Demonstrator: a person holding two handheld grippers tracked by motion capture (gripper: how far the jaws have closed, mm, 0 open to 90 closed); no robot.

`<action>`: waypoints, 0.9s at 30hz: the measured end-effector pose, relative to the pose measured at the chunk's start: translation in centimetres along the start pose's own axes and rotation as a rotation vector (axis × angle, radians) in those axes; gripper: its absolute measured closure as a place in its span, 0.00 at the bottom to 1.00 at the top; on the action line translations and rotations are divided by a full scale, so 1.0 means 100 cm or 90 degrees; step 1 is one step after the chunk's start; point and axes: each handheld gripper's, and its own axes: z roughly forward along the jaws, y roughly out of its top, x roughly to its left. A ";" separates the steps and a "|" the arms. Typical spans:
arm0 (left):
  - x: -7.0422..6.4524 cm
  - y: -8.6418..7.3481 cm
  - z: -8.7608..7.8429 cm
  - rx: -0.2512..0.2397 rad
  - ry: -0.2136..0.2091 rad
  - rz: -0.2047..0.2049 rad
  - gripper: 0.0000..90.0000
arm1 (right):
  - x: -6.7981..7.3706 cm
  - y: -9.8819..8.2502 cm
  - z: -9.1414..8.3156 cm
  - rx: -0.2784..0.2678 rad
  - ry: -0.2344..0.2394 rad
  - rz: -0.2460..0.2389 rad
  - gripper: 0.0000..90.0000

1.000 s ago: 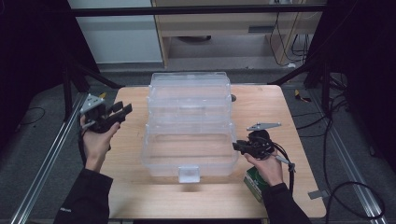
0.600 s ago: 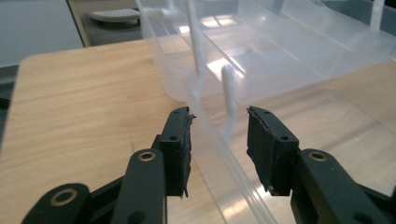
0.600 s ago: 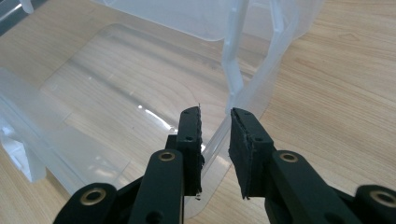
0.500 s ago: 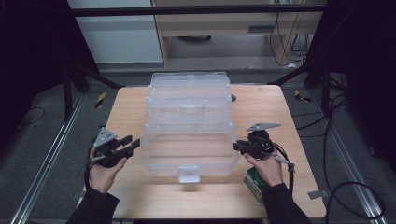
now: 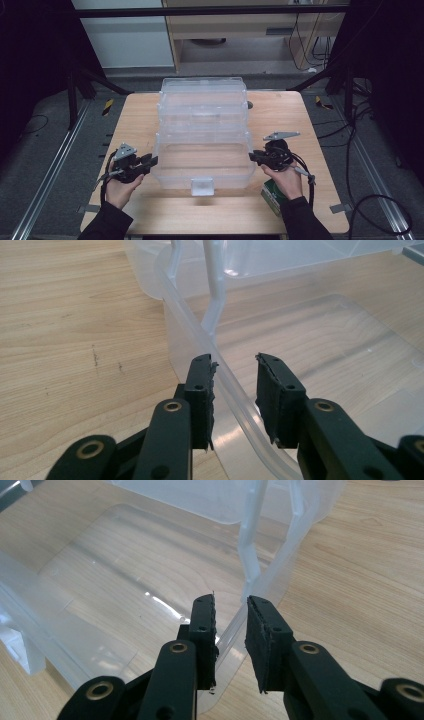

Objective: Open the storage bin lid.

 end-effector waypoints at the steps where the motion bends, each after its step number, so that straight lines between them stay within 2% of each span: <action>1: 0.001 0.000 0.000 -0.004 -0.001 -0.002 0.76 | 0.002 0.001 0.000 0.002 -0.007 -0.002 0.83; 12: 0.000 0.001 0.001 -0.015 0.005 0.008 0.75 | 0.002 0.001 0.000 0.003 -0.013 0.006 0.83; 13: 0.000 0.001 0.000 -0.020 0.006 0.010 0.75 | 0.003 0.001 0.000 0.003 -0.014 0.009 0.82; 14: 0.001 0.002 -0.001 -0.024 0.006 0.015 0.70 | 0.004 0.001 0.000 0.005 -0.019 0.004 0.80; 16: 0.002 0.004 -0.006 -0.049 0.004 0.020 0.67 | 0.005 0.002 -0.001 0.004 -0.030 -0.006 0.77; 19: 0.006 0.006 -0.013 -0.072 0.004 0.014 0.63 | 0.005 0.004 -0.009 -0.009 -0.030 0.000 0.70; 23: 0.010 0.008 -0.019 -0.091 0.009 0.008 0.58 | 0.006 0.006 -0.022 -0.024 -0.039 -0.007 0.64; 25: 0.017 0.007 -0.022 -0.097 0.026 0.009 0.51 | 0.006 0.006 -0.037 -0.033 -0.040 -0.014 0.58; 27: 0.023 0.005 -0.022 -0.094 0.040 0.005 0.48 | 0.004 0.002 -0.046 -0.038 -0.045 -0.013 0.54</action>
